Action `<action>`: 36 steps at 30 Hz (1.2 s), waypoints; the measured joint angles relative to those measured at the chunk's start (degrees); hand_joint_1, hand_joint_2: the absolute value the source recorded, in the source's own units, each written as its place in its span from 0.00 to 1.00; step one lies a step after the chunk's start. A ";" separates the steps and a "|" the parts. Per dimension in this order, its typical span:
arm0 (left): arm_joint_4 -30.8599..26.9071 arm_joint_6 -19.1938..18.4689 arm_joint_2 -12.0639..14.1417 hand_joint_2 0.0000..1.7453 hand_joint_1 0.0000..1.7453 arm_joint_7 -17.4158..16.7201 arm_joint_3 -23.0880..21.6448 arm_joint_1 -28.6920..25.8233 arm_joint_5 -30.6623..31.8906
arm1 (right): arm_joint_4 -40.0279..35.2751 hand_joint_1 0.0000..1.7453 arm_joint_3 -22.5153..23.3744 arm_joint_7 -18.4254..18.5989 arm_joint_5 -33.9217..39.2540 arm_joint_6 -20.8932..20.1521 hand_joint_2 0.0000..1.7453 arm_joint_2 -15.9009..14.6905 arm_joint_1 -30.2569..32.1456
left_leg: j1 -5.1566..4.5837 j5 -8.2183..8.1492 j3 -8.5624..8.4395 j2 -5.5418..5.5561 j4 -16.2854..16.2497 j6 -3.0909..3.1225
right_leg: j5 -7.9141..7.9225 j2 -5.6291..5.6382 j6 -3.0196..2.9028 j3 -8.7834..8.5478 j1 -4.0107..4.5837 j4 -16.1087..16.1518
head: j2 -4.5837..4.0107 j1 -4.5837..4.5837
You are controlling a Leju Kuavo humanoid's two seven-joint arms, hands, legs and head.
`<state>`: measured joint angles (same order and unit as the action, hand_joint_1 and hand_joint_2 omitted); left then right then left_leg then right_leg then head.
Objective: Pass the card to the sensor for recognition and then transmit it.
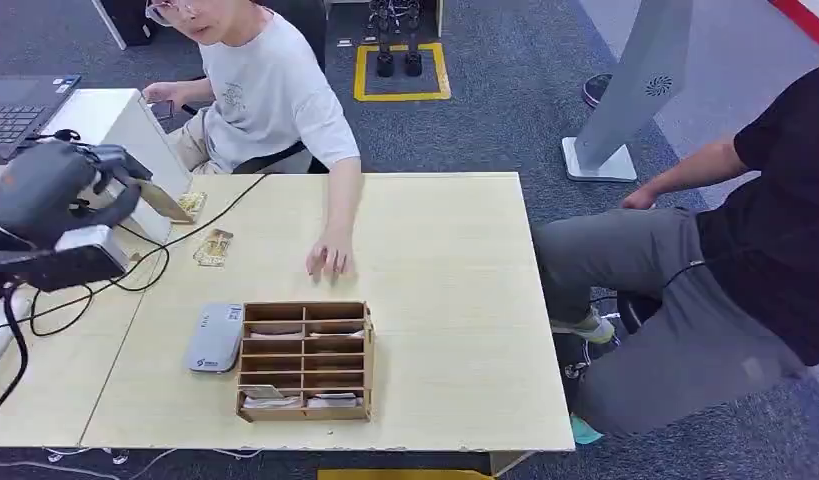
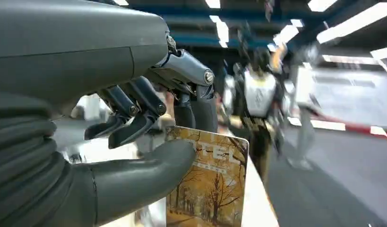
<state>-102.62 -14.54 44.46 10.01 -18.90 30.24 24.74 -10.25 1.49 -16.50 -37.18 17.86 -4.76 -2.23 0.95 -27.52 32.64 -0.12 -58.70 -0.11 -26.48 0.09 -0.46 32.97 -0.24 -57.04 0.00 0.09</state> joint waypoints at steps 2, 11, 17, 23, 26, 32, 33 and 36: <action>-0.09 -0.43 0.11 1.00 1.00 -1.27 2.16 2.42 -0.50 | -0.02 0.00 0.33 0.11 -0.04 -0.04 1.00 0.07 -0.11 | -0.06 -0.01 -0.03 -0.02 0.00 0.00 | 0.00 0.00 0.00 -0.01 -0.02 0.00 | 0.00 0.02; 3.46 6.52 -3.56 1.00 1.00 -2.07 3.88 1.01 8.09 | -0.02 0.00 1.03 0.28 -0.17 -0.13 1.00 0.57 0.16 | -0.07 -0.01 -0.01 -0.04 0.00 0.00 | 0.00 0.02 0.00 0.03 -0.06 0.01 | 0.00 0.02; 4.22 6.54 -4.98 1.00 1.00 -2.07 4.08 0.99 8.18 | 0.00 0.00 1.05 0.28 -0.17 -0.37 1.00 0.59 0.27 | -0.07 -0.01 0.00 -0.03 0.00 0.00 | 0.00 0.02 0.01 0.02 -0.06 0.01 | 0.00 0.02; 4.81 7.00 -5.86 1.00 1.00 -3.19 4.37 0.98 9.93 | -0.02 0.00 1.07 0.53 -0.22 -0.46 1.00 0.59 0.28 | -0.07 -0.01 -0.01 -0.03 0.00 0.00 | 0.00 0.02 0.01 0.04 -0.06 0.02 | 0.00 0.02; 7.96 11.66 -9.54 1.00 1.00 -7.13 4.37 0.98 20.23 | -0.02 0.00 1.07 1.14 -1.29 -0.57 1.00 0.87 0.28 | -0.15 0.00 -0.02 0.06 0.00 0.02 | -0.01 -0.07 0.01 0.04 -0.10 0.03 | 0.00 0.04; 22.75 23.83 -22.31 1.00 1.00 -17.90 2.88 1.34 41.63 | -0.33 0.00 1.07 2.10 -3.85 -1.18 1.00 1.62 -0.39 | -0.21 0.09 -0.02 0.07 -0.02 0.11 | 0.11 -0.08 0.14 -0.01 -0.15 0.03 | 0.00 0.02; 26.06 25.10 -24.62 1.00 1.00 -19.24 2.77 1.32 43.83 | -0.46 0.00 1.07 2.32 -4.44 -1.33 1.00 1.73 -0.63 | -0.21 0.11 0.00 0.06 -0.02 0.12 | 0.15 -0.07 0.19 -0.01 -0.15 0.03 | 0.00 0.00; 32.47 27.87 -28.69 1.00 1.00 -20.30 2.77 1.62 46.47 | -0.59 0.00 1.07 2.69 -5.44 -1.51 1.00 1.84 -1.06 | -0.23 0.10 0.01 -0.05 -0.03 0.13 | 0.18 0.03 0.19 0.01 -0.17 0.04 | 0.00 0.04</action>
<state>-70.15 13.34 15.77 -10.29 -16.13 31.87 71.21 -10.84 2.56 -13.81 -42.62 16.35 -2.93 -3.29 0.71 -27.42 32.65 -0.16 -58.74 0.02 -26.31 0.13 -0.27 32.98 -0.41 -57.01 0.00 0.13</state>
